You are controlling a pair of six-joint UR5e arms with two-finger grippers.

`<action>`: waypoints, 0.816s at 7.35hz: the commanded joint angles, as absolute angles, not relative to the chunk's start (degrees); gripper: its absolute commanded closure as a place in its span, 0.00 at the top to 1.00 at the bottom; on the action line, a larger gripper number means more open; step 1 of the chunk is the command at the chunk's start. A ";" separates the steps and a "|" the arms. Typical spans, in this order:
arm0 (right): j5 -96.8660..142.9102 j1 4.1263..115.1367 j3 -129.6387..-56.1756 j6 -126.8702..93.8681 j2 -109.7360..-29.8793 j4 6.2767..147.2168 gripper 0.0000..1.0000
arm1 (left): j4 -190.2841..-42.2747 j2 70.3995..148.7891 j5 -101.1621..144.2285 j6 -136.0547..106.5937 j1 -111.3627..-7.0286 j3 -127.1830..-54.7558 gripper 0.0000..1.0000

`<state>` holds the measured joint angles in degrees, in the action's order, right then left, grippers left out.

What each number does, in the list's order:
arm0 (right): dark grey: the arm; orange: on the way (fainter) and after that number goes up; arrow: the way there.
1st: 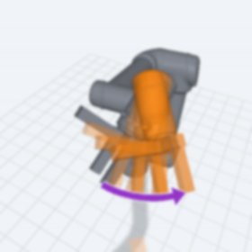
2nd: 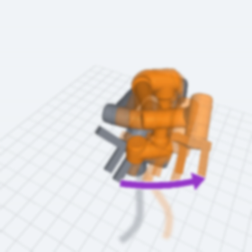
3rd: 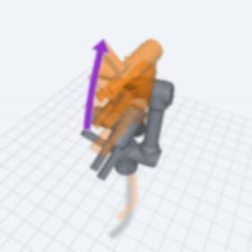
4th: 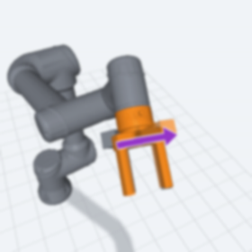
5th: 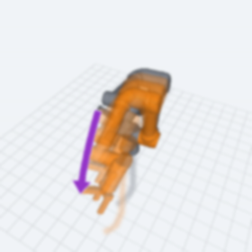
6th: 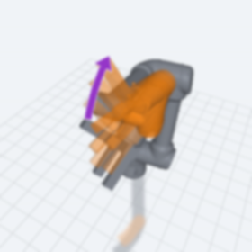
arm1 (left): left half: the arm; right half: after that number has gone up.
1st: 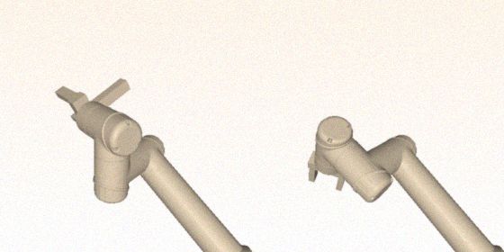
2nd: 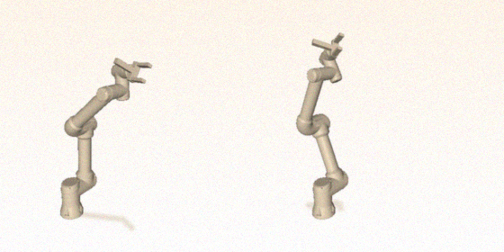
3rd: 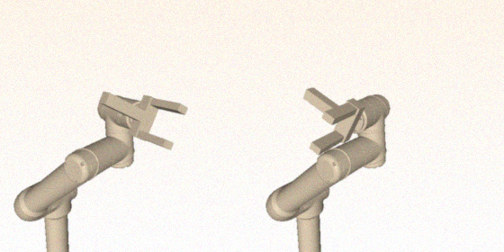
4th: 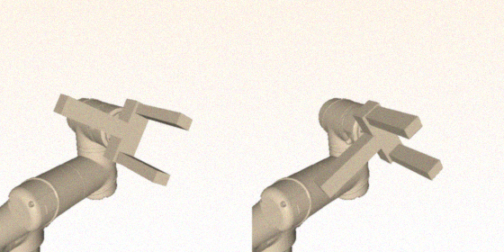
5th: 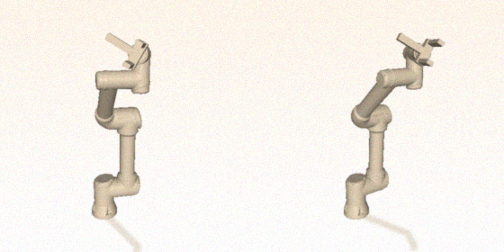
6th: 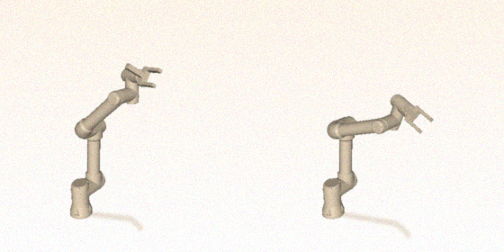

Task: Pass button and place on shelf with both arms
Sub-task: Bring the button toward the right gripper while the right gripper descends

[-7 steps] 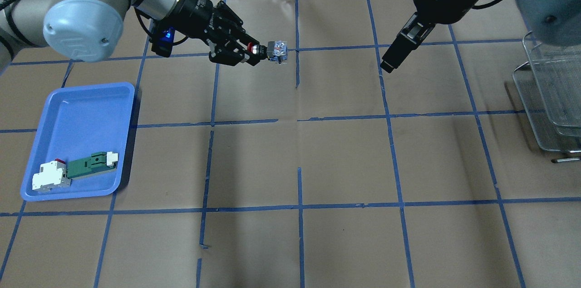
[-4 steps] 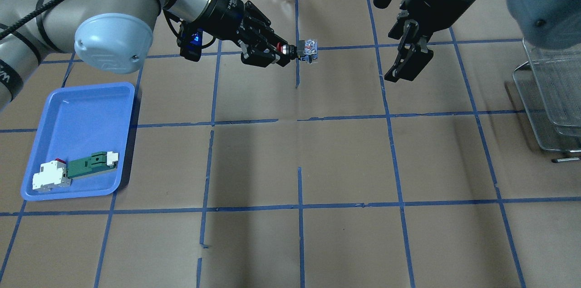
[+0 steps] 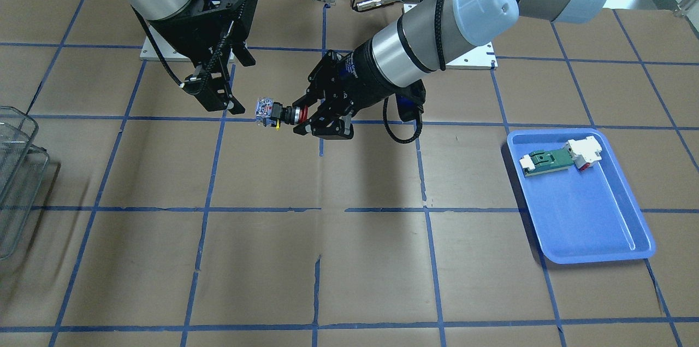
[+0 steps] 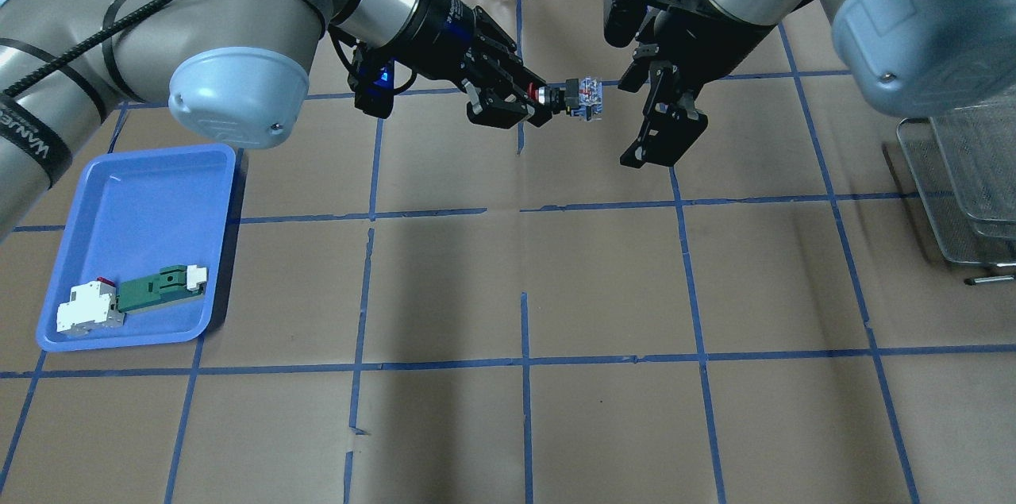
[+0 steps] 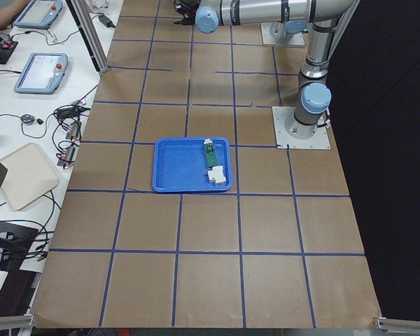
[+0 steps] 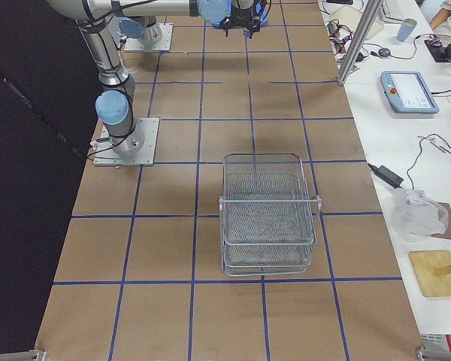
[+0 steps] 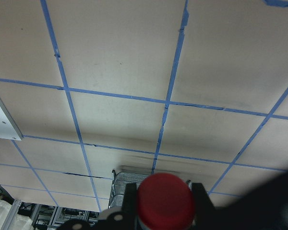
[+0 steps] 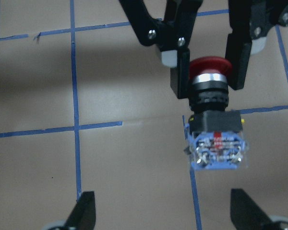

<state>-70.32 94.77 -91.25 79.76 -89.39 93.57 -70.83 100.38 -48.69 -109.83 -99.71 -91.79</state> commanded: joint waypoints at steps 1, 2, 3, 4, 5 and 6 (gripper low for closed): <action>-70.75 95.27 -90.36 79.19 -88.33 96.15 1.00 | -70.58 99.15 -48.52 -110.39 -100.46 -91.93 0.00; -70.84 95.19 -90.09 78.67 -88.33 96.15 1.00 | -70.58 98.36 -48.52 -111.17 -100.46 -92.28 0.00; -70.49 95.27 -90.09 78.49 -88.50 96.24 1.00 | -70.58 97.74 -48.52 -111.18 -100.46 -92.98 0.00; -69.97 95.53 -90.17 74.83 -88.51 96.07 1.00 | -70.58 97.21 -48.52 -111.18 -100.46 -93.34 0.00; -70.14 95.62 -90.09 73.06 -88.59 96.06 1.00 | -70.58 96.95 -48.43 -111.18 -100.46 -93.34 0.00; -70.05 95.62 -90.17 72.95 -88.68 96.06 1.00 | -70.58 96.86 -48.43 -111.18 -100.46 -93.34 0.00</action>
